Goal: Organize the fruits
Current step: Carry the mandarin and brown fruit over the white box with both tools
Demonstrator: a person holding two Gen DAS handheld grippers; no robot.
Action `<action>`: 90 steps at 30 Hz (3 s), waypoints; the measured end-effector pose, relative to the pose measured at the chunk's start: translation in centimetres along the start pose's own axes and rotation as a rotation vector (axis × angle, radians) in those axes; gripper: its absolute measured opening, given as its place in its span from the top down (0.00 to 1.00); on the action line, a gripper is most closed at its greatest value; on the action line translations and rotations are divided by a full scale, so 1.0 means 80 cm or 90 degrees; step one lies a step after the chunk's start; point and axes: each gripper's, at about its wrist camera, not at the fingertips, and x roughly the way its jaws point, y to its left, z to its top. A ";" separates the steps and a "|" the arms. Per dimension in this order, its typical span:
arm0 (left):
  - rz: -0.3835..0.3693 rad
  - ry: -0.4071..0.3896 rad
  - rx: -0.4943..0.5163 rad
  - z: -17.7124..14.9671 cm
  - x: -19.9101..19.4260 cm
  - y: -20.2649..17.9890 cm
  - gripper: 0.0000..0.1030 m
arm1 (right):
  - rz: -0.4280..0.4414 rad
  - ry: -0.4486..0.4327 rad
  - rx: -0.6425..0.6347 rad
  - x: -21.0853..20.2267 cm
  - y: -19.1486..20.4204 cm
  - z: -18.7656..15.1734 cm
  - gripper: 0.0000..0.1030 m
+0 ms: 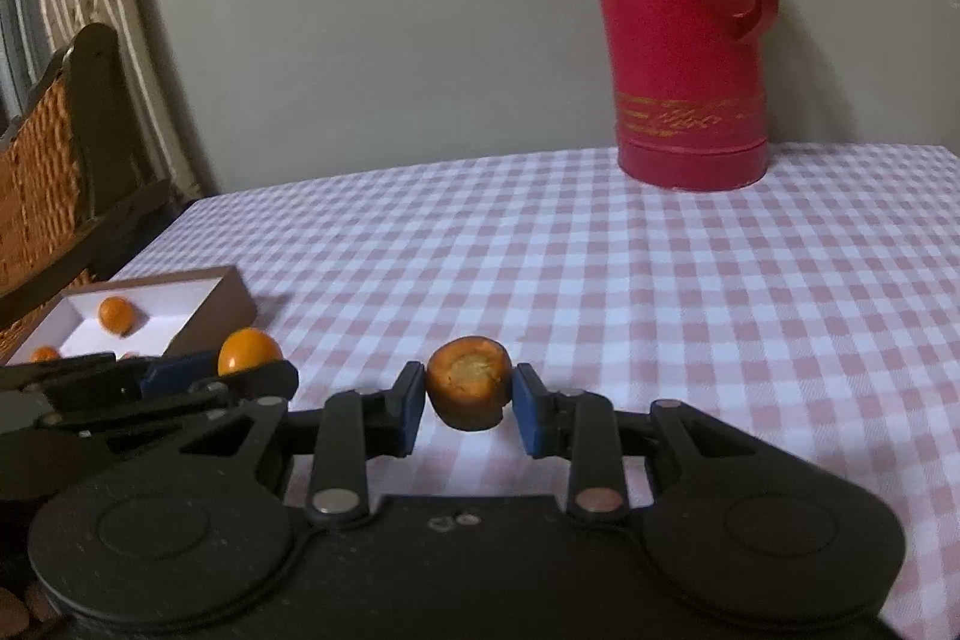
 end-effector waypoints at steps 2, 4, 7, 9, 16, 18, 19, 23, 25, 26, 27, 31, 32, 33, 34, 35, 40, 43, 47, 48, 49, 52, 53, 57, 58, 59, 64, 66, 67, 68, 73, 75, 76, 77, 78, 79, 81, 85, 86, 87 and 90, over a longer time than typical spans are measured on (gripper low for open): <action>0.001 -0.005 0.000 -0.003 -0.009 0.004 0.70 | 0.006 -0.001 -0.005 -0.008 0.009 -0.004 0.78; 0.003 -0.008 -0.001 -0.008 -0.020 0.010 0.70 | 0.012 -0.004 -0.010 -0.014 0.017 -0.006 0.78; 0.006 -0.013 -0.004 -0.013 -0.035 0.022 0.70 | 0.023 -0.005 -0.017 -0.021 0.031 -0.008 0.78; 0.011 -0.016 -0.007 -0.017 -0.043 0.030 0.70 | 0.032 -0.005 -0.023 -0.025 0.041 -0.010 0.78; 0.028 -0.039 -0.030 -0.022 -0.072 0.065 0.70 | 0.062 -0.011 -0.051 -0.035 0.078 -0.014 0.78; 0.037 -0.045 -0.037 -0.023 -0.079 0.077 0.70 | 0.072 -0.018 -0.059 -0.036 0.089 -0.015 0.78; 0.040 -0.046 -0.041 -0.023 -0.080 0.081 0.70 | 0.077 -0.020 -0.063 -0.036 0.093 -0.014 0.78; 0.061 -0.053 -0.059 -0.027 -0.089 0.104 0.70 | 0.101 -0.028 -0.073 -0.034 0.113 -0.013 0.78; 0.073 -0.056 -0.065 -0.029 -0.093 0.113 0.70 | 0.114 -0.034 -0.078 -0.033 0.124 -0.012 0.78; 0.078 -0.058 -0.069 -0.030 -0.095 0.119 0.70 | 0.119 -0.037 -0.081 -0.033 0.128 -0.012 0.78; 0.084 -0.058 -0.075 -0.032 -0.097 0.126 0.70 | 0.127 -0.040 -0.082 -0.032 0.134 -0.013 0.78; 0.107 -0.060 -0.092 -0.038 -0.103 0.146 0.70 | 0.150 -0.048 -0.087 -0.027 0.153 -0.013 0.78; 0.114 -0.061 -0.095 -0.039 -0.104 0.150 0.70 | 0.157 -0.051 -0.087 -0.026 0.157 -0.013 0.78; 0.119 -0.062 -0.096 -0.041 -0.105 0.155 0.70 | 0.162 -0.054 -0.088 -0.024 0.162 -0.013 0.78; 0.124 -0.063 -0.098 -0.042 -0.106 0.159 0.70 | 0.169 -0.056 -0.088 -0.023 0.165 -0.012 0.78; 0.129 -0.064 -0.101 -0.044 -0.107 0.163 0.70 | 0.175 -0.058 -0.089 -0.021 0.170 -0.012 0.78; 0.152 -0.062 -0.117 -0.052 -0.112 0.185 0.70 | 0.198 -0.055 -0.097 -0.011 0.194 -0.014 0.78; 0.167 -0.063 -0.125 -0.056 -0.116 0.198 0.70 | 0.208 -0.059 -0.101 -0.008 0.205 -0.018 0.78; 0.184 -0.062 -0.142 -0.060 -0.117 0.217 0.70 | 0.216 -0.060 -0.105 -0.001 0.219 -0.019 0.78; 0.188 -0.063 -0.145 -0.060 -0.117 0.220 0.70 | 0.216 -0.060 -0.105 0.001 0.222 -0.020 0.78; 0.192 -0.063 -0.148 -0.061 -0.117 0.224 0.70 | 0.217 -0.058 -0.106 0.003 0.224 -0.020 0.78; 0.204 -0.066 -0.155 -0.061 -0.117 0.235 0.70 | 0.219 -0.058 -0.106 0.008 0.229 -0.021 0.78; 0.208 -0.067 -0.159 -0.061 -0.116 0.239 0.70 | 0.219 -0.059 -0.106 0.010 0.232 -0.021 0.78; 0.222 -0.066 -0.169 -0.062 -0.114 0.249 0.70 | 0.219 -0.064 -0.107 0.013 0.237 -0.021 0.78; 0.225 -0.065 -0.170 -0.062 -0.113 0.252 0.70 | 0.220 -0.063 -0.106 0.015 0.238 -0.021 0.77; 0.227 -0.064 -0.173 -0.062 -0.112 0.255 0.70 | 0.220 -0.064 -0.105 0.017 0.240 -0.021 0.77; 0.236 -0.062 -0.180 -0.062 -0.107 0.268 0.70 | 0.218 -0.068 -0.102 0.022 0.244 -0.022 0.77; 0.239 -0.063 -0.180 -0.060 -0.104 0.270 0.70 | 0.217 -0.072 -0.101 0.023 0.246 -0.021 0.77; 0.240 -0.063 -0.182 -0.059 -0.103 0.272 0.70 | 0.214 -0.074 -0.101 0.024 0.247 -0.021 0.77; 0.240 -0.063 -0.183 -0.058 -0.101 0.274 0.70 | 0.212 -0.075 -0.100 0.026 0.249 -0.019 0.77; 0.245 -0.066 -0.187 -0.051 -0.092 0.282 0.70 | 0.199 -0.075 -0.094 0.038 0.251 -0.013 0.77; 0.249 -0.066 -0.189 -0.048 -0.088 0.286 0.70 | 0.193 -0.076 -0.090 0.042 0.250 -0.009 0.77; 0.250 -0.066 -0.189 -0.046 -0.085 0.288 0.70 | 0.190 -0.077 -0.088 0.045 0.250 -0.006 0.77; 0.250 -0.067 -0.189 -0.044 -0.082 0.290 0.70 | 0.186 -0.078 -0.085 0.048 0.249 -0.003 0.77; 0.252 -0.067 -0.188 -0.042 -0.078 0.292 0.70 | 0.183 -0.079 -0.081 0.050 0.248 -0.001 0.77; 0.253 -0.066 -0.189 -0.040 -0.074 0.294 0.70 | 0.179 -0.078 -0.078 0.054 0.247 0.002 0.77; 0.252 -0.063 -0.191 -0.036 -0.067 0.299 0.70 | 0.172 -0.077 -0.076 0.059 0.244 0.006 0.77; 0.254 -0.059 -0.189 -0.033 -0.055 0.302 0.70 | 0.162 -0.071 -0.069 0.073 0.241 0.012 0.77; 0.256 -0.059 -0.187 -0.033 -0.053 0.302 0.70 | 0.159 -0.070 -0.068 0.075 0.241 0.012 0.77; 0.256 -0.058 -0.187 -0.032 -0.050 0.304 0.70 | 0.157 -0.069 -0.069 0.078 0.241 0.013 0.77; 0.256 -0.052 -0.195 -0.031 -0.041 0.310 0.70 | 0.151 -0.066 -0.072 0.084 0.244 0.014 0.77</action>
